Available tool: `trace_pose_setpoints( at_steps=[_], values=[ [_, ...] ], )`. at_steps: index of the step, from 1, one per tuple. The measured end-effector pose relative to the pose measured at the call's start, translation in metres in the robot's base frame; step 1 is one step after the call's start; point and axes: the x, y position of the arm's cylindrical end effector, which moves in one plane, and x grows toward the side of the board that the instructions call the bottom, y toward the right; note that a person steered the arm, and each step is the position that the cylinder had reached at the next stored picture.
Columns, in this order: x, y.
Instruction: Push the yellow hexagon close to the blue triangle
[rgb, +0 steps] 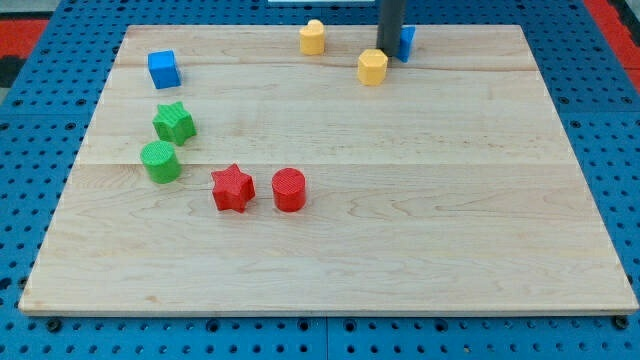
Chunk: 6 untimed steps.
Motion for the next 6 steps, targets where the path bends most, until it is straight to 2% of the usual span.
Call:
trace_pose_setpoints(
  at_steps=[2, 3, 4, 6],
  values=[
    [0.105, 0.001],
    [0.105, -0.093],
    [0.069, -0.104],
    [0.043, -0.042]
  ],
)
